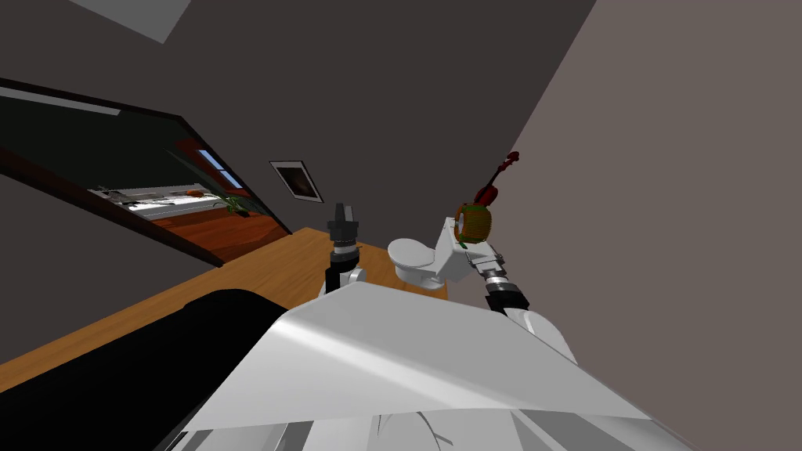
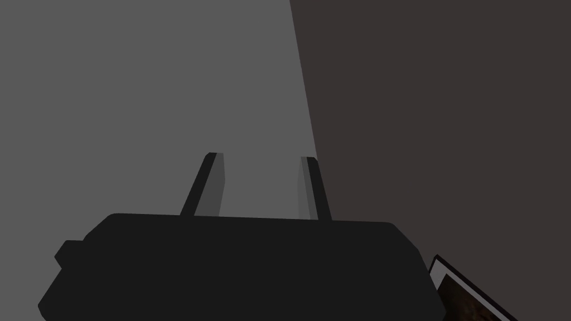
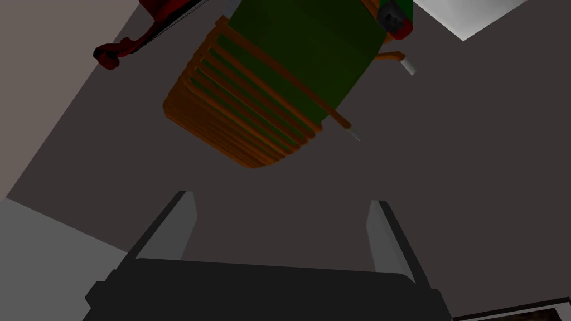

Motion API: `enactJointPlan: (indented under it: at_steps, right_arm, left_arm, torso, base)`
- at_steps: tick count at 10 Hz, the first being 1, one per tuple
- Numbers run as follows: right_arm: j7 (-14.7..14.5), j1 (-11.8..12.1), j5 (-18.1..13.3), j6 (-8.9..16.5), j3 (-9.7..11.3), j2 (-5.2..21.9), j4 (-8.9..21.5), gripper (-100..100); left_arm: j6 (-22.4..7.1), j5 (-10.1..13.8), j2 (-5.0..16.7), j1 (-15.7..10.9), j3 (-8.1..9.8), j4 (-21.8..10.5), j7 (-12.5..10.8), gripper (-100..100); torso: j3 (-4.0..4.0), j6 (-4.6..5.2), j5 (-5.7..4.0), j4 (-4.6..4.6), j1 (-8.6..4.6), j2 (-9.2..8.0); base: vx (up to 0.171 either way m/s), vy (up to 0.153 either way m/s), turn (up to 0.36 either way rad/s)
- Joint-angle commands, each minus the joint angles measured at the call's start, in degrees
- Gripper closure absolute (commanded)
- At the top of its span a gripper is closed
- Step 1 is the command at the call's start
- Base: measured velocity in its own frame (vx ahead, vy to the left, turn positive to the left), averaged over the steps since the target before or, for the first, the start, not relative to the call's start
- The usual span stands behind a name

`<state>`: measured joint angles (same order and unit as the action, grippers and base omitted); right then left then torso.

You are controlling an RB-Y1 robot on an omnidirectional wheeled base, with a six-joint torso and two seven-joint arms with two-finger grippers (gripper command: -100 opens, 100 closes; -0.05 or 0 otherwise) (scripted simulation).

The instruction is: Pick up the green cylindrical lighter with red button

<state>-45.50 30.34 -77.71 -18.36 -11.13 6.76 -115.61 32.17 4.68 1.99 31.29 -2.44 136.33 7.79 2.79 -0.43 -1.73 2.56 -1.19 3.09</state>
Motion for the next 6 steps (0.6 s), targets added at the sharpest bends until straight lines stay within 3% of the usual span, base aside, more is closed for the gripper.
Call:
enactJointPlan:
  at_steps: [1,5,6]
  right_arm:
    - [0.4,1.9,-1.7,-0.3,0.0,1.4,-0.9,-100]
    - [0.6,6.2,-4.8,-1.4,-0.4,4.4,-2.4,-100]
    - [0.3,5.6,-3.9,-1.3,-0.5,3.7,-2.2,-100]
  left_arm:
    - [0.0,0.0,0.0,0.0,0.00,0.0,0.0,0]
    - [0.0,0.0,0.0,0.0,0.00,0.0,0.0,0]
    - [0.0,0.0,0.0,0.0,0.00,0.0,0.0,0]
  torso:
    - [0.00,0.00,0.00,0.00,0.00,0.00]
    - [0.00,0.00,0.00,0.00,-0.02,0.01]
    - [0.02,0.00,-0.01,0.00,-0.02,0.03]
  base:
    - [0.063,-0.008,0.058]
    - [0.065,-0.008,0.043]
    - [0.032,-0.006,0.011]
